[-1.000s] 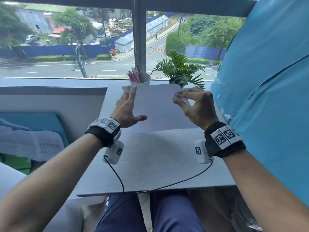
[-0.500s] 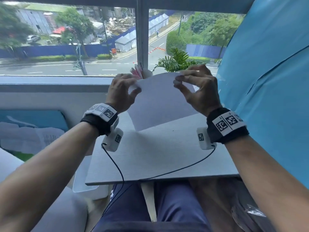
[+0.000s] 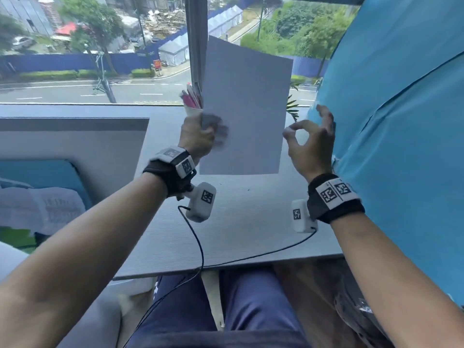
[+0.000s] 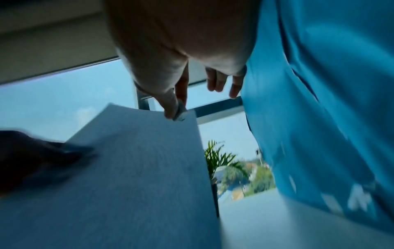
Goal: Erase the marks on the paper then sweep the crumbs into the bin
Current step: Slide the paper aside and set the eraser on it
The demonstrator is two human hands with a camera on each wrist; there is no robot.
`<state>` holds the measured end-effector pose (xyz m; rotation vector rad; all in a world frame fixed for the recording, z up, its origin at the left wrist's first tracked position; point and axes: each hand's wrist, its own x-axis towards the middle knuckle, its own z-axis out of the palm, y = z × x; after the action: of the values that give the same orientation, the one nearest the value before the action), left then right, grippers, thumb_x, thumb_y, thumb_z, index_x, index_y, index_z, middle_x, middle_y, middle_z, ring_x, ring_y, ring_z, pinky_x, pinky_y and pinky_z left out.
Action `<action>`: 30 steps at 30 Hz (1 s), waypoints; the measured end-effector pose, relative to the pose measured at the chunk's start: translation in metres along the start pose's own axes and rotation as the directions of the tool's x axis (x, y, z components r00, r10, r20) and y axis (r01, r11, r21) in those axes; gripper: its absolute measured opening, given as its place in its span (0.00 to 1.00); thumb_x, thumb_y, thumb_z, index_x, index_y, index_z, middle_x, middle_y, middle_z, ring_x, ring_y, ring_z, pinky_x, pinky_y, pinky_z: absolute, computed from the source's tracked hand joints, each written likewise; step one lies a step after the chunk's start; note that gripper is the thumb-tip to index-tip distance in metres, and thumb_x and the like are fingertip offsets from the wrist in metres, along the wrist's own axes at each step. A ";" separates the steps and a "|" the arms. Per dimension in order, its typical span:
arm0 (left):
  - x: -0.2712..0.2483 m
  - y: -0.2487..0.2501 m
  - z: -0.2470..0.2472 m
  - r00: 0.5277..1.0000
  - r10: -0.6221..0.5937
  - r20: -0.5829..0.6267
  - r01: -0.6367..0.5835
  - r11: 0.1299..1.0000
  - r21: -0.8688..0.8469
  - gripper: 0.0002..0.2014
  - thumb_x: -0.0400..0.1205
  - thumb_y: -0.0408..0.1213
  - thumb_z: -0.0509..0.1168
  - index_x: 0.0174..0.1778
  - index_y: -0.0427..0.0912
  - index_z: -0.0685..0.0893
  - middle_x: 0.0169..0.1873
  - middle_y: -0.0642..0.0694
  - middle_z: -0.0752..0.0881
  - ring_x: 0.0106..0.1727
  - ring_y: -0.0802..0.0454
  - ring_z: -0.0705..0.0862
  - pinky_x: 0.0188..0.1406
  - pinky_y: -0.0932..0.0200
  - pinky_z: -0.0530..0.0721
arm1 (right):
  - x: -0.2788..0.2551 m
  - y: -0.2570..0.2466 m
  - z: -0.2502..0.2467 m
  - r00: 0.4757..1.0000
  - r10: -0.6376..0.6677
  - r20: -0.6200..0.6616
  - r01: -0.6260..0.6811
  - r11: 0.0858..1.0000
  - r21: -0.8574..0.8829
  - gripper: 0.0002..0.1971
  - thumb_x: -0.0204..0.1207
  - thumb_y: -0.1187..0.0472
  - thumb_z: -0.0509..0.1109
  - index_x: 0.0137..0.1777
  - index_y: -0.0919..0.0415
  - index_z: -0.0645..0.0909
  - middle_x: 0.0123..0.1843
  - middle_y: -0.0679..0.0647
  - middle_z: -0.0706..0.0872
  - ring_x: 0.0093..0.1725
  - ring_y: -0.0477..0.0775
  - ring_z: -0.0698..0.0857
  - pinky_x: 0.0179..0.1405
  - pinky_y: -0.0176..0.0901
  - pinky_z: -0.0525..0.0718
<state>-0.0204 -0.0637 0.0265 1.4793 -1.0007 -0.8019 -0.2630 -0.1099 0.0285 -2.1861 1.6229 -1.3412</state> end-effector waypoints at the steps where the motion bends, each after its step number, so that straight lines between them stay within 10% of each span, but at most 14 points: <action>1: 0.004 -0.006 0.013 0.999 0.000 0.036 -0.001 0.999 0.033 0.12 0.80 0.22 0.61 0.47 0.42 0.85 0.47 0.37 0.91 0.46 0.39 0.92 0.42 0.35 0.91 | 0.001 0.002 -0.001 0.995 -0.088 -0.040 0.086 0.995 -0.046 0.06 0.74 0.54 0.73 0.45 0.55 0.88 0.72 0.59 0.76 0.73 0.61 0.74 0.69 0.48 0.71; 5: 0.007 -0.032 0.074 0.971 -0.087 0.221 0.047 0.982 0.181 0.15 0.72 0.29 0.66 0.54 0.38 0.86 0.50 0.34 0.90 0.51 0.35 0.90 0.48 0.35 0.90 | 0.003 0.025 0.005 0.957 -0.020 0.289 0.047 0.995 -0.088 0.08 0.76 0.55 0.71 0.47 0.59 0.84 0.52 0.58 0.88 0.54 0.60 0.85 0.55 0.46 0.81; 8: -0.004 -0.044 0.112 0.935 -0.225 0.272 0.118 0.926 0.359 0.19 0.78 0.27 0.67 0.66 0.32 0.81 0.60 0.34 0.86 0.61 0.35 0.85 0.59 0.48 0.83 | -0.007 0.050 0.015 0.750 0.237 0.618 -0.050 0.951 -0.304 0.04 0.74 0.53 0.72 0.44 0.51 0.82 0.51 0.56 0.88 0.52 0.58 0.86 0.57 0.51 0.85; 10: -0.009 -0.056 0.130 0.920 -0.273 0.282 0.158 0.915 0.371 0.14 0.77 0.26 0.62 0.58 0.33 0.82 0.54 0.37 0.86 0.55 0.37 0.85 0.48 0.52 0.84 | -0.019 0.066 0.021 0.667 0.322 0.672 -0.078 0.927 -0.367 0.03 0.74 0.54 0.72 0.42 0.49 0.81 0.52 0.56 0.87 0.51 0.59 0.85 0.57 0.52 0.85; 14: -0.013 -0.072 0.146 0.904 -0.309 0.297 0.198 0.915 0.351 0.08 0.78 0.25 0.60 0.50 0.32 0.81 0.49 0.34 0.85 0.50 0.38 0.85 0.39 0.54 0.81 | -0.033 0.085 0.025 0.641 0.364 0.676 -0.139 0.921 -0.364 0.04 0.74 0.57 0.72 0.48 0.53 0.85 0.53 0.56 0.88 0.52 0.58 0.85 0.57 0.52 0.85; 18: -0.012 -0.077 0.134 0.865 -0.361 0.348 0.264 0.918 0.295 0.14 0.76 0.43 0.72 0.54 0.43 0.80 0.56 0.39 0.88 0.59 0.39 0.86 0.61 0.41 0.85 | -0.043 0.091 0.015 0.663 0.323 0.676 -0.087 0.929 -0.359 0.30 0.72 0.58 0.76 0.74 0.57 0.73 0.67 0.58 0.82 0.67 0.61 0.79 0.66 0.51 0.78; 22: -0.027 -0.073 0.100 0.771 -0.297 0.564 -0.076 0.836 0.543 0.43 0.81 0.53 0.68 0.85 0.43 0.51 0.76 0.45 0.77 0.74 0.41 0.76 0.77 0.47 0.71 | -0.071 0.095 -0.002 0.702 0.391 0.596 -0.120 0.889 -0.442 0.40 0.71 0.55 0.78 0.79 0.62 0.63 0.76 0.60 0.74 0.74 0.62 0.73 0.71 0.53 0.75; 27: -0.054 -0.094 0.047 0.535 -0.394 0.747 -0.624 0.412 0.664 0.44 0.84 0.65 0.51 0.83 0.54 0.28 0.85 0.50 0.33 0.86 0.47 0.36 0.84 0.41 0.38 | -0.102 0.105 -0.010 0.637 0.423 0.645 -0.107 0.876 -0.470 0.34 0.81 0.49 0.66 0.82 0.63 0.60 0.86 0.58 0.58 0.84 0.57 0.58 0.82 0.51 0.59; 30: -0.059 -0.104 0.020 0.585 -0.424 0.692 -0.655 0.258 0.711 0.41 0.79 0.73 0.40 0.81 0.61 0.27 0.81 0.55 0.27 0.85 0.47 0.30 0.81 0.38 0.31 | -0.108 0.104 -0.010 0.648 0.401 0.648 -0.101 0.888 -0.449 0.33 0.83 0.51 0.63 0.83 0.64 0.58 0.87 0.58 0.55 0.85 0.56 0.55 0.84 0.50 0.56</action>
<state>-0.0460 -0.0166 -0.0819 1.9745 -2.7883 -0.7017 -0.3493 -0.0618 -0.0845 -2.1074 1.8005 0.0047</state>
